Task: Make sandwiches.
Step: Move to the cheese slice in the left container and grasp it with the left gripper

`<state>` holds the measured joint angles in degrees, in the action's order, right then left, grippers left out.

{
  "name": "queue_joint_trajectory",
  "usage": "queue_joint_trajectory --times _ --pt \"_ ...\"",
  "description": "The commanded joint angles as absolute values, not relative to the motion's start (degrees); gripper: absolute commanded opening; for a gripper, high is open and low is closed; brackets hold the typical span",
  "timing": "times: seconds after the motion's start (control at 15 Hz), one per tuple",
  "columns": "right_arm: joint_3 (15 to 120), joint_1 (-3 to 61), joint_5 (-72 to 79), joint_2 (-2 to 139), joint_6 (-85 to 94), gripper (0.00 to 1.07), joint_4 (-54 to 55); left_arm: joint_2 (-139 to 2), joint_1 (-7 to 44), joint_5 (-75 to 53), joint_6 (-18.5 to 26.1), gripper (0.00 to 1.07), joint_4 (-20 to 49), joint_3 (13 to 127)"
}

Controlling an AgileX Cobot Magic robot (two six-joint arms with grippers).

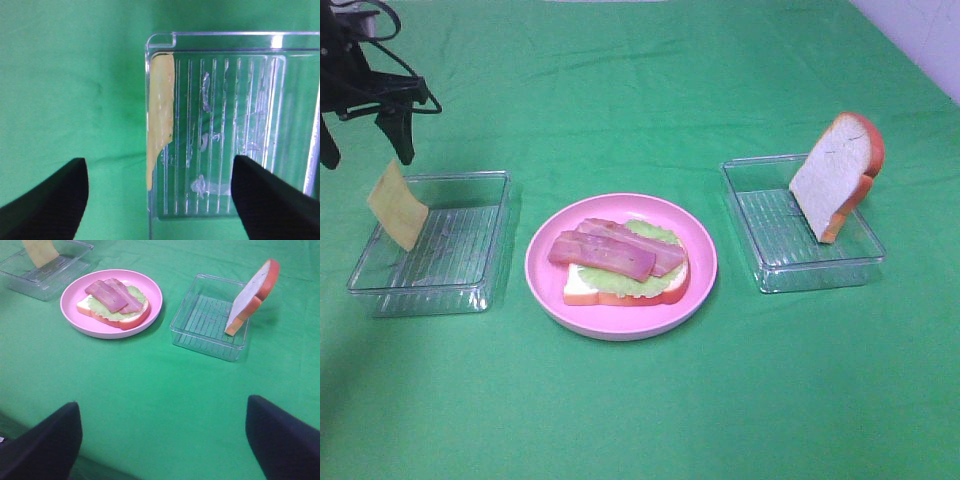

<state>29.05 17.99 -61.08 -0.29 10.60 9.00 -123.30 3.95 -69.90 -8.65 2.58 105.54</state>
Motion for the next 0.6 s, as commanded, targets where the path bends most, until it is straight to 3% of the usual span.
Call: queue_joint_trajectory --times 0.07,0.33,0.47,0.53,0.6 --pt "28.88 18.05 -61.25 -1.15 11.29 0.85 8.94 -126.45 4.24 -70.99 -9.11 0.74 3.44 105.08" --pt "28.88 18.05 -61.25 -1.15 11.34 0.85 8.88 -128.8 4.24 -69.21 -9.05 0.73 3.44 105.02" --pt "28.88 18.05 -61.25 -1.15 11.34 0.85 8.88 -128.8 4.24 -68.24 -8.88 0.64 3.38 105.14" --pt "28.88 18.05 -61.25 -1.15 11.34 0.85 8.88 -128.8 4.24 -67.38 -8.65 0.52 3.27 105.14" --pt "28.88 18.05 -61.25 -1.15 11.34 0.85 8.88 -128.8 4.24 -66.86 -8.65 0.47 3.27 105.14"
